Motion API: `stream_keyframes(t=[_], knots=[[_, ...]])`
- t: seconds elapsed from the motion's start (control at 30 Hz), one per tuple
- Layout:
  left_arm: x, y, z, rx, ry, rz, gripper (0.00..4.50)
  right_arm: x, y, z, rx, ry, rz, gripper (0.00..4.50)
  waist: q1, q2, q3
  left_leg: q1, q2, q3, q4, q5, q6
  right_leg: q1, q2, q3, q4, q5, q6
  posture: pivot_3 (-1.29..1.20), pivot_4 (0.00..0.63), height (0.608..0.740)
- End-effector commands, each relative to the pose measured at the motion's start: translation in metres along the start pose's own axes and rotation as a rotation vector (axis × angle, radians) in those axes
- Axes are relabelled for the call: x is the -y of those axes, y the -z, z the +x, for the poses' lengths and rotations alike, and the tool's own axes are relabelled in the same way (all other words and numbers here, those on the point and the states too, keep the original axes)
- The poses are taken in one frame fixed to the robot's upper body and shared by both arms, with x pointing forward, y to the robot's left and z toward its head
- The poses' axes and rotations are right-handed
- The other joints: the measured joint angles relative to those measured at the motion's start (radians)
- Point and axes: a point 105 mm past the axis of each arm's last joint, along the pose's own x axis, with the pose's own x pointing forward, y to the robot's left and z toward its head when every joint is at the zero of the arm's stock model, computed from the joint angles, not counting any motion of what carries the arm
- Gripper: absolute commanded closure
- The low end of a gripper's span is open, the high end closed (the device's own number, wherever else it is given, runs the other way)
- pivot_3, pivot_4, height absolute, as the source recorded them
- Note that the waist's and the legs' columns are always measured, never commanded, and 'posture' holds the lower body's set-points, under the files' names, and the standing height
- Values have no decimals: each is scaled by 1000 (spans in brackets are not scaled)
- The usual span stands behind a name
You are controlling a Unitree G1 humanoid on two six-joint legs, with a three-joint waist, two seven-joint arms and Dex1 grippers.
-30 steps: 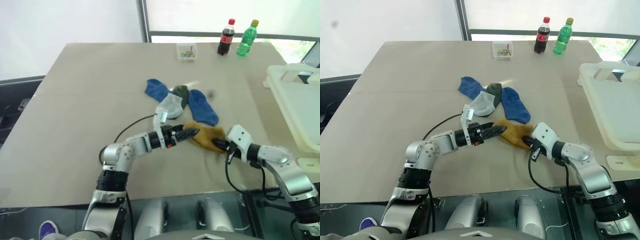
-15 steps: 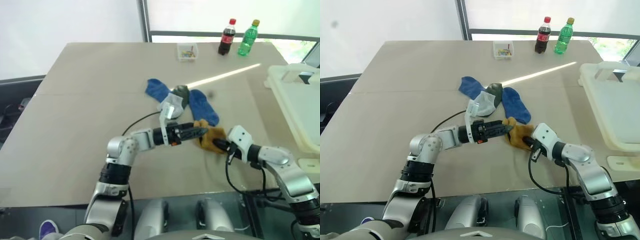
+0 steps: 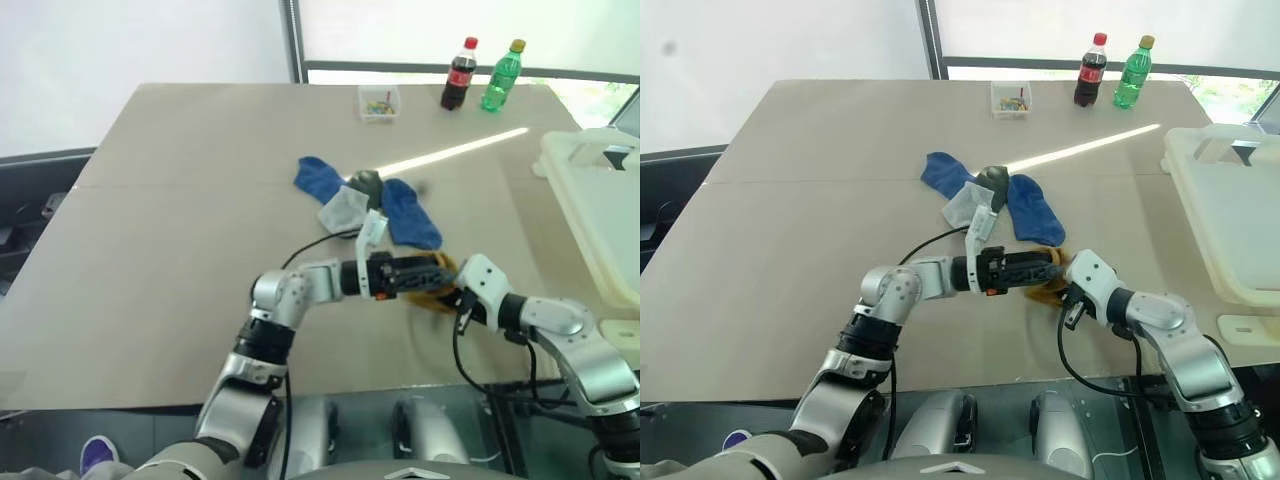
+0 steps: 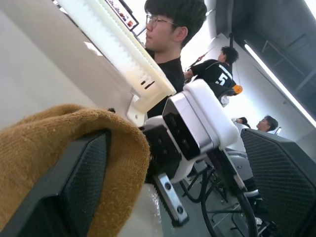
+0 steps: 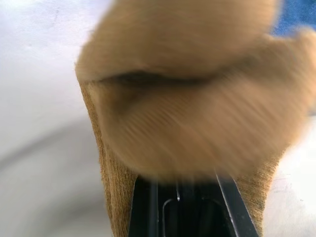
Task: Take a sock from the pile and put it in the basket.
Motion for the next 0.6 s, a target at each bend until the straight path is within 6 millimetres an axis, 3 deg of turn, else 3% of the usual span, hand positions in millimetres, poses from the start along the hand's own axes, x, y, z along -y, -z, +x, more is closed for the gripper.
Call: stream_keyframes(t=[0.03,0.37,0.6], knots=[[3,-2,11,-1,30,26,50,0,-10,-7,15,9,-20,4500,0,0,0,0,0,0,0,0,0,0,0,0,0,0,0,0,150,732],[-16,21,20,-111,-31,23,50,3,-26,-19,32,41,-63,4500,2,0,1,-1,0,0,0,0,0,0,0,0,0,0,0,0,150,732],[-28,40,21,-205,-64,9,50,1,-12,-16,-25,49,-72,4500,3,0,0,-1,0,-1,0,0,0,0,0,-1,0,0,0,0,150,732]])
